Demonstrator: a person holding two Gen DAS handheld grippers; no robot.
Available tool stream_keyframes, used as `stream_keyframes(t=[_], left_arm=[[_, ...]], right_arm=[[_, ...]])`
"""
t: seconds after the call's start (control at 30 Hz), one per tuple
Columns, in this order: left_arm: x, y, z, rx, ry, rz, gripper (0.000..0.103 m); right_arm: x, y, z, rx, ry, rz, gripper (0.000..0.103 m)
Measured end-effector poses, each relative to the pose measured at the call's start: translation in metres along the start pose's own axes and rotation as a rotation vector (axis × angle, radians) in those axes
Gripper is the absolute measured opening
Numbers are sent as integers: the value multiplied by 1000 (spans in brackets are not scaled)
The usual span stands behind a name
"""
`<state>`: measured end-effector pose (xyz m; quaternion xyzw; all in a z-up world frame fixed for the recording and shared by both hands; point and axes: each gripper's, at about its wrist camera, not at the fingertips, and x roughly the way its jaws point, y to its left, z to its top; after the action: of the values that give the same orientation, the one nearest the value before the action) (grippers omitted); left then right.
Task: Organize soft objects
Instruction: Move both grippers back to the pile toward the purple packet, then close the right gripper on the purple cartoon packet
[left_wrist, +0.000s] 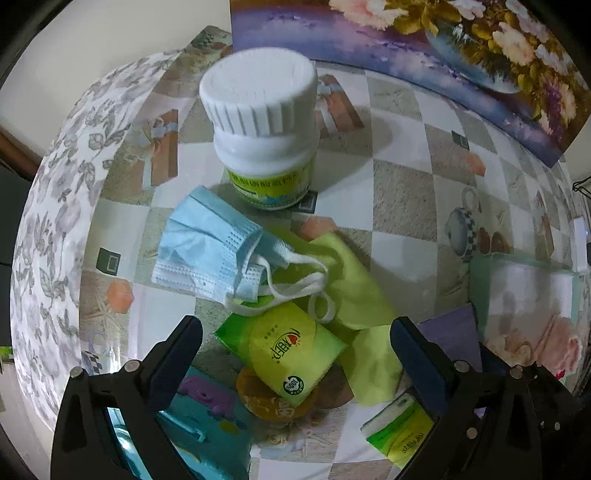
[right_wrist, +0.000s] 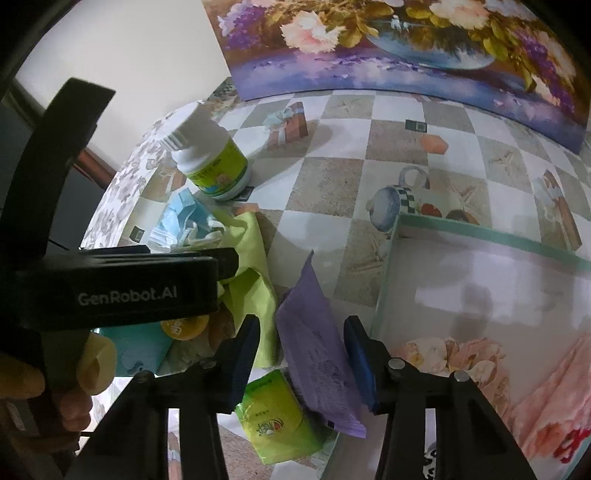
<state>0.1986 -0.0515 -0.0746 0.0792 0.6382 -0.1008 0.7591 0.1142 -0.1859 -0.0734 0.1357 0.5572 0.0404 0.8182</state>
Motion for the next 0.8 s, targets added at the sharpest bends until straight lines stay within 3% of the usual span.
stream_keyframes(t=[0.33, 0.43, 0.67, 0.8], left_arm=[[9, -16, -4, 62, 18, 58, 75], [10, -18, -5, 78, 14, 86, 65], [10, -10, -6, 61, 8, 62, 65], [7, -3, -5, 47, -5, 37, 57]], right_arm=[[-1, -1, -1, 9, 5, -1, 44], [-1, -2, -1, 14, 4, -5, 35], [-6, -2, -2, 7, 0, 12, 25], [-10, 1, -2, -6, -4, 18, 19]])
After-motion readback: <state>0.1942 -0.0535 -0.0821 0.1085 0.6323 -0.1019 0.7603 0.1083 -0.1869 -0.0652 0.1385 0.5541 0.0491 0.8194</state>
